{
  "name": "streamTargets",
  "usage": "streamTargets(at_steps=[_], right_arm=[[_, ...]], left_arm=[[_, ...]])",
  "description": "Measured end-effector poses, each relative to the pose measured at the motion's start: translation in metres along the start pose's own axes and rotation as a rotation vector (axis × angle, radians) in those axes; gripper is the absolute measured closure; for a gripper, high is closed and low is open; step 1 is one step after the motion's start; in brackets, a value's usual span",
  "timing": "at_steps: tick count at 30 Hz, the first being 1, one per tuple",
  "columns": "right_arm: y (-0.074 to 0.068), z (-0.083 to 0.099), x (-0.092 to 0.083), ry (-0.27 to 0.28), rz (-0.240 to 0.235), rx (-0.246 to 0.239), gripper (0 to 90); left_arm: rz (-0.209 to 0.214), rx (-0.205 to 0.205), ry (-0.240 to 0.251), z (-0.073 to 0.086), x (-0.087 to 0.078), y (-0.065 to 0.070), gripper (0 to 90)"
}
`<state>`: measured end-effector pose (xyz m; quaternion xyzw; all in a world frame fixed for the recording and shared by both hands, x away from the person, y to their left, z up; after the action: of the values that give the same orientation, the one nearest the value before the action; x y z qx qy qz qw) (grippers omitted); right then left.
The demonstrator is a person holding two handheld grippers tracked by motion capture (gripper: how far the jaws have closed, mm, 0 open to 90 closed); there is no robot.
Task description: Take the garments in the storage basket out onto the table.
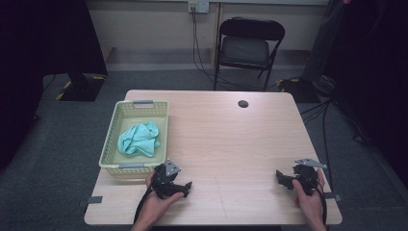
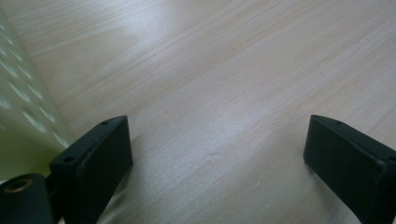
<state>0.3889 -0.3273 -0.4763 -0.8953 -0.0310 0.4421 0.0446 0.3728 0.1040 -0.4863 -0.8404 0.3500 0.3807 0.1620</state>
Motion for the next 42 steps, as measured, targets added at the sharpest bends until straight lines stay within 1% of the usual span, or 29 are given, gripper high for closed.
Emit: streamTargets(at_steps=[8, 12, 13, 15, 16, 17, 18, 20, 22, 24, 26, 27, 29, 31, 32, 34, 35, 39, 40, 42], right_arm=[[0.0, 0.001, -0.001, 0.0, 0.006, 0.005, 7.4], [0.0, 0.001, -0.001, 0.001, 0.006, 0.006, 7.5], [0.0, 0.001, -0.001, 0.001, 0.006, 0.006, 7.4], [0.0, 0.001, -0.001, 0.001, 0.006, 0.006, 7.4], [0.0, 0.001, -0.001, 0.001, 0.006, 0.006, 7.5], [0.0, 0.001, -0.001, 0.001, 0.006, 0.006, 7.5], [0.0, 0.001, -0.001, 0.001, 0.006, 0.006, 7.4], [0.0, 0.001, -0.001, 0.001, 0.007, 0.006, 7.4], [0.0, 0.001, -0.001, 0.001, 0.006, 0.006, 7.4], [0.0, 0.001, -0.001, 0.001, 0.006, 0.006, 7.4], [0.0, 0.001, -0.001, 0.001, 0.006, 0.006, 7.5], [0.0, 0.001, -0.001, 0.001, 0.006, 0.006, 7.4], [0.0, 0.001, -0.001, 0.001, 0.006, 0.006, 7.5], [0.0, 0.001, -0.001, 0.001, 0.006, 0.006, 7.4], [0.0, 0.001, -0.001, 0.001, 0.006, 0.006, 7.5], [0.0, 0.001, -0.001, 0.001, 0.006, 0.006, 7.5], [0.0, 0.001, -0.001, 0.001, 0.006, 0.006, 7.5], [-0.001, 0.001, -0.001, 0.0, 0.006, 0.006, 7.5], [-0.001, 0.001, -0.001, 0.0, 0.006, 0.006, 7.5], [-0.001, 0.001, -0.001, 0.001, 0.006, 0.006, 7.5]], left_arm=[[0.006, 0.005, 0.0, 0.0, 0.0, 0.0, 7.3], [0.013, 0.01, -0.014, 0.0, -0.002, -0.001, 7.7], [0.022, 0.014, -0.027, -0.001, -0.002, -0.001, 8.0], [0.025, 0.017, -0.032, -0.001, -0.002, -0.002, 8.3], [0.029, 0.02, -0.049, -0.002, -0.003, -0.002, 9.1], [0.032, 0.023, -0.051, -0.002, -0.003, -0.002, 9.5], [0.033, 0.021, -0.047, -0.003, -0.003, -0.001, 10.7], [0.046, 0.033, -0.048, -0.003, -0.004, 0.0, 12.8], [0.048, 0.034, -0.046, -0.004, -0.005, 0.001, 14.9], [0.054, 0.034, -0.046, -0.005, -0.006, 0.002, 14.8], [0.067, 0.017, -0.033, -0.006, -0.008, 0.001, 14.8], [0.056, 0.018, -0.029, -0.007, -0.011, 0.0, 14.8], [0.055, 0.012, -0.018, -0.007, -0.013, -0.001, 15.4], [0.055, 0.017, -0.018, -0.007, -0.014, -0.001, 16.1], [0.041, 0.033, -0.01, -0.01, -0.017, -0.002, 16.1], [0.034, 0.036, -0.002, -0.011, -0.019, -0.002, 16.1], [0.047, 0.026, 0.012, -0.012, -0.022, -0.002, 17.5], [0.063, 0.039, 0.017, -0.012, -0.025, 0.0, 17.3], [0.078, 0.045, 0.01, -0.013, -0.025, 0.002, 16.9], [0.081, 0.049, 0.01, -0.013, -0.025, 0.003, 16.9]])
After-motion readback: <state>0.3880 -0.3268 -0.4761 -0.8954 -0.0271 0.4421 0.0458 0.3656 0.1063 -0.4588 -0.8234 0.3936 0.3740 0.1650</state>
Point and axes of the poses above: each handheld gripper's, and its own axes: x roughly forward along the jaws, z roughly out of its underside, y roughly to its right, the point moved 4 cm from there along x, roughly forward along the jaws, and after that the axes turned 11 degrees about x, right-handed, at the moved point
